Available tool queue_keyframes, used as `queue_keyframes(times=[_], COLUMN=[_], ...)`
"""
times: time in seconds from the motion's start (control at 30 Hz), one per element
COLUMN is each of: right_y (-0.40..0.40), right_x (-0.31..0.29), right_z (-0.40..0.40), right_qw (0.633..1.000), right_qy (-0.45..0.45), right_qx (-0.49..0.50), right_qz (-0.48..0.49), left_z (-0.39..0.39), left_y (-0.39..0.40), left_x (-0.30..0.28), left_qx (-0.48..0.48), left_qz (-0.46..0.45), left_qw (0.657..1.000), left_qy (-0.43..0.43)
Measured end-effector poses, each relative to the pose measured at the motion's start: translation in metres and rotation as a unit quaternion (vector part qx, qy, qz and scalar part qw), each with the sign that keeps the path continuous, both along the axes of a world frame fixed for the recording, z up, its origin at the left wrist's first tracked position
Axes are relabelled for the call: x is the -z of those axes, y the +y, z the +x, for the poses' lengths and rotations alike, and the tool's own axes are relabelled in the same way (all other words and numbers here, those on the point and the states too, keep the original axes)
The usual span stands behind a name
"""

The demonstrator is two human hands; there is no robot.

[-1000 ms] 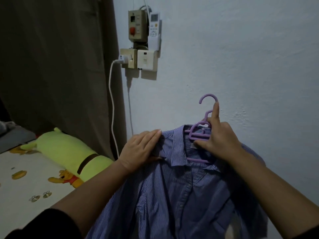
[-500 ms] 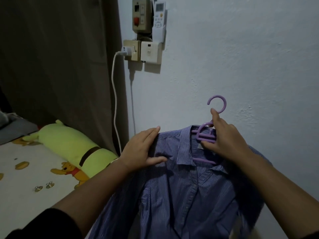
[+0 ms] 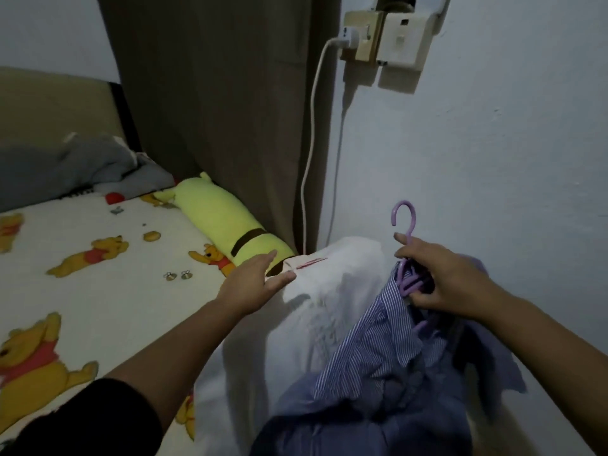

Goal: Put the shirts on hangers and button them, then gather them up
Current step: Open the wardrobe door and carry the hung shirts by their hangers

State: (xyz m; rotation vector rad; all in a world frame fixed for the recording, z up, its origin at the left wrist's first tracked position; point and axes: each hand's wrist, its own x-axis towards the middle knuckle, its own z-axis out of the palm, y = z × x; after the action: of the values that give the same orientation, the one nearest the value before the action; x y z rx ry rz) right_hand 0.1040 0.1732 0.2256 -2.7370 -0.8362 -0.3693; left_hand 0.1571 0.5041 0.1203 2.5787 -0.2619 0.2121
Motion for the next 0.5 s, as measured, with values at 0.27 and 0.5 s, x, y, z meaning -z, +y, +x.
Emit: queue_keyframes(times=[0.27,0.5], right_y=[0.063,0.083], right_x=[0.027,0.045], right_z=[0.024,0.038], right_qw=[0.998,0.996], right_qy=[0.052,0.062], right_qx=[-0.036,-0.059], right_qz=[-0.015,-0.040], left_z=[0.000,-0.011], left_y=[0.022,0.029], left_x=[0.029,0.041], left_qx=[-0.053,-0.069], left_qz=[-0.062,-0.005], left_qw=[0.975,0.957], left_qy=[0.207,0.282])
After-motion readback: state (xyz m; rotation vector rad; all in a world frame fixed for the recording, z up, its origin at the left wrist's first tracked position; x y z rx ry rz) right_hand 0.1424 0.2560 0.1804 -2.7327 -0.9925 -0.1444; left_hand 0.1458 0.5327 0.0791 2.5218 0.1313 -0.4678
